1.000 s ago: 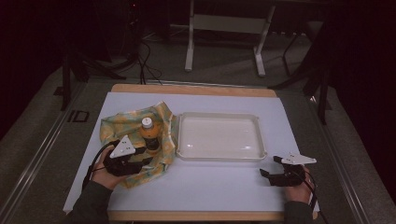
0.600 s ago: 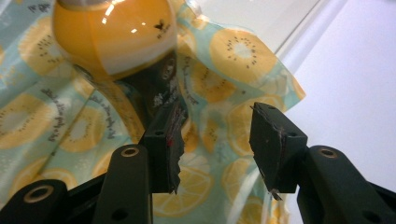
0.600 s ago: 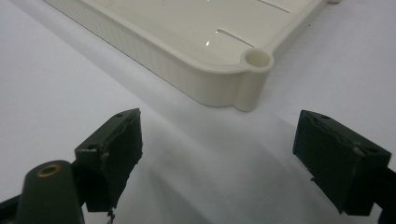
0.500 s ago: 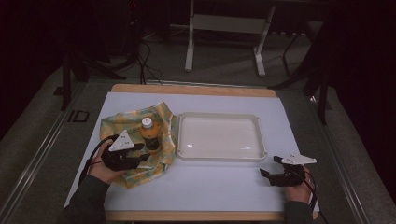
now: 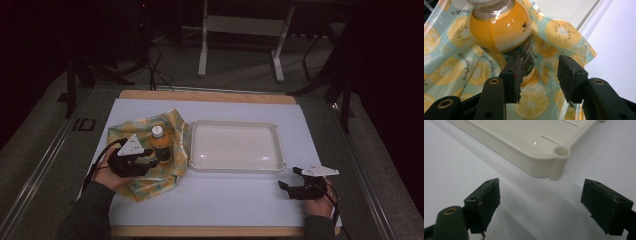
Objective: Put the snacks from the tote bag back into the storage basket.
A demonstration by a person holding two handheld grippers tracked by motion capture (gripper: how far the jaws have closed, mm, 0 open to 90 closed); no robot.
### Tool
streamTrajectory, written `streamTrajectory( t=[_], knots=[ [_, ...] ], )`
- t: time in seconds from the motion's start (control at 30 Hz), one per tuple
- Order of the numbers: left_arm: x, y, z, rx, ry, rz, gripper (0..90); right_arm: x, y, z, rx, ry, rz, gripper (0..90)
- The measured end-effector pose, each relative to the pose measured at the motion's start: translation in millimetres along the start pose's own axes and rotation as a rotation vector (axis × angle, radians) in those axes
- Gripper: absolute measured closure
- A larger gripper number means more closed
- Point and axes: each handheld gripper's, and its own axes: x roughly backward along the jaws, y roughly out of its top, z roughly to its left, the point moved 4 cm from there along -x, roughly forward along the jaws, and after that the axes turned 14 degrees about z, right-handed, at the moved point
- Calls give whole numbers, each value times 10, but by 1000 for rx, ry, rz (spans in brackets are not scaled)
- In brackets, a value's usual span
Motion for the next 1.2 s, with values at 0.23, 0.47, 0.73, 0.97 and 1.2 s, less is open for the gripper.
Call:
streamTrajectory(
  t=[0.23,0.47,0.73,0.97,1.2],
  knots=[
    [33,42,59,-14,1,17,546,0,0,0,0,0,0,154],
    [60,73,113,-41,-8,37,528,1,0,-5,-4,2,-3,154],
    [141,110,175,-45,6,35,532,0,0,-2,-3,1,0,154],
    [170,153,215,-61,6,55,532,1,0,-4,-4,3,-1,153],
    [205,193,279,-64,-3,73,526,0,1,-6,-4,5,-2,153]
  ],
)
